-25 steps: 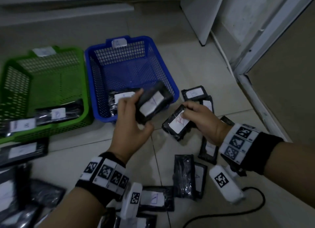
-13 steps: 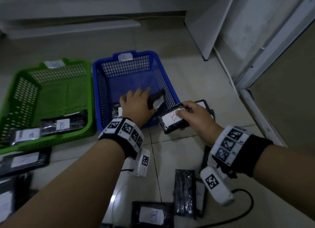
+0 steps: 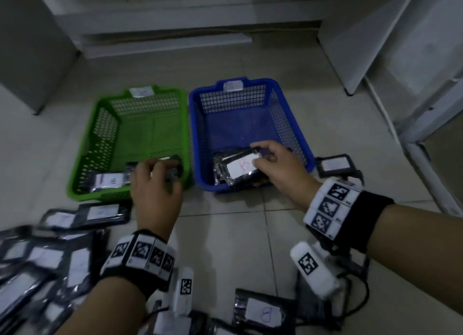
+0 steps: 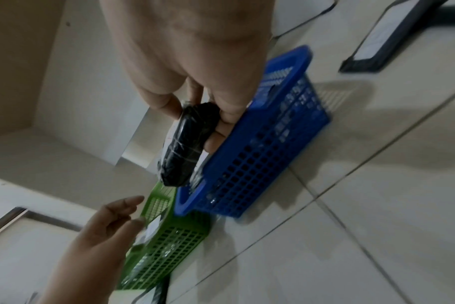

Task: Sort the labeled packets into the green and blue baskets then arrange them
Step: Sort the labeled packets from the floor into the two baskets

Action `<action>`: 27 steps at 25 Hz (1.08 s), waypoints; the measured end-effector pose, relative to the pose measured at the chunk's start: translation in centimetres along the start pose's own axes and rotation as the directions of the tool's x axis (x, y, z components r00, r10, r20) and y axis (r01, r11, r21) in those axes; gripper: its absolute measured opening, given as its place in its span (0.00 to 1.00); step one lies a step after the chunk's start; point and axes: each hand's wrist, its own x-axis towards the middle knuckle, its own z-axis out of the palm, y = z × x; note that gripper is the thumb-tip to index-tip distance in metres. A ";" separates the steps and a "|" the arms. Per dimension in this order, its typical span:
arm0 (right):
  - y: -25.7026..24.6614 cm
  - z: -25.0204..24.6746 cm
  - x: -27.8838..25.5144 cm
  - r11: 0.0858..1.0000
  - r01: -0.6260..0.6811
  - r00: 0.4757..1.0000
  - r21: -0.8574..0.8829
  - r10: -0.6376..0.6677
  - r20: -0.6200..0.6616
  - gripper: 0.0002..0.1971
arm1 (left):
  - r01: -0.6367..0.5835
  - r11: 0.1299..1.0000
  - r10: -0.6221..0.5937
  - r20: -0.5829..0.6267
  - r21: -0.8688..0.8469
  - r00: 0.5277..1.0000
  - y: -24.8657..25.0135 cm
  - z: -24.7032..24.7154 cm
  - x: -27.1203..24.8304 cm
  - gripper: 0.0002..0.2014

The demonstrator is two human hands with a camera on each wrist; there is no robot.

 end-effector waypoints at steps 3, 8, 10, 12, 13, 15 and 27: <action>-1.7 5.8 1.5 0.999 0.035 0.997 -0.031 -0.033 0.073 0.15 | 0.113 0.981 -0.108 -0.036 0.156 0.993 -4.9 -2.7 -1.2 0.19; -3.4 14.9 5.4 0.996 0.030 0.982 -0.083 -0.014 0.191 0.14 | 0.008 0.985 -0.039 0.180 0.171 0.983 -8.7 -4.6 -2.6 0.29; -2.9 17.1 6.7 0.963 0.076 0.976 -0.257 -0.019 0.218 0.15 | 0.001 0.991 -0.036 0.250 0.137 0.968 -9.0 -5.1 -2.9 0.36; -2.6 18.0 7.1 0.881 0.122 0.972 -0.457 -0.012 0.236 0.18 | 0.007 0.995 -0.035 0.289 0.098 0.957 -9.3 -5.4 -2.9 0.38; -2.5 18.0 7.2 0.841 0.142 0.971 -0.523 -0.015 0.240 0.21 | 0.013 0.998 -0.033 0.296 0.069 0.954 -9.4 -5.5 -2.9 0.38; -2.5 17.1 6.8 0.807 0.182 0.965 -0.562 -0.037 0.259 0.25 | 0.028 0.999 -0.022 0.284 -0.017 0.959 -9.7 -5.6 -2.8 0.37; 6.8 0.1 -8.7 0.739 0.181 0.966 -0.649 -0.011 0.257 0.10 | -0.037 0.937 0.272 0.660 -0.347 0.700 0.1 -1.3 -11.4 0.15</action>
